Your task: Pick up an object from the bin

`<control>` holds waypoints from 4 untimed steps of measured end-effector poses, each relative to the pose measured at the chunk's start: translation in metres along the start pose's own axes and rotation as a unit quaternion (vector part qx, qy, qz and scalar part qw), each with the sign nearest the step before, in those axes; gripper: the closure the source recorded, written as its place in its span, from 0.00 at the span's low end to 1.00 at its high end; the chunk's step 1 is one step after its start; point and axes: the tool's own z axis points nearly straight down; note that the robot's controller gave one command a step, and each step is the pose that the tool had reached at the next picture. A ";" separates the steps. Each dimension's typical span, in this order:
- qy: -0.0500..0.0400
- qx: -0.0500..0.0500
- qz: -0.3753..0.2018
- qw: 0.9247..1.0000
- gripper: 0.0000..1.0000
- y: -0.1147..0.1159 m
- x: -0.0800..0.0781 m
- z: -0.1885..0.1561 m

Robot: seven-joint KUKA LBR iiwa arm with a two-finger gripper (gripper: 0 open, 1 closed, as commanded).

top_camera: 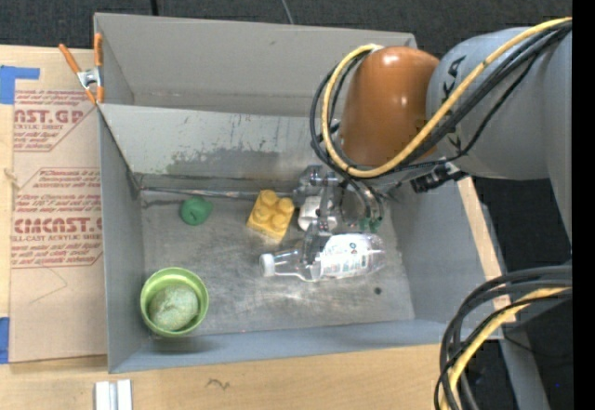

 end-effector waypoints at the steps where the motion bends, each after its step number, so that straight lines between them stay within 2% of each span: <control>1: 0.000 0.000 -0.092 0.996 0.00 -0.022 0.035 -0.001; 2: -0.003 0.000 -0.062 0.998 0.00 -0.057 0.040 0.062; 3: 0.001 0.000 -0.155 0.988 1.00 -0.066 0.018 0.085; 4: 0.001 0.000 -0.156 0.988 1.00 -0.066 0.018 0.085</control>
Offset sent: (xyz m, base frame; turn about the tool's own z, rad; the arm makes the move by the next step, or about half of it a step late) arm -0.0446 -0.0711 -0.0880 -0.0769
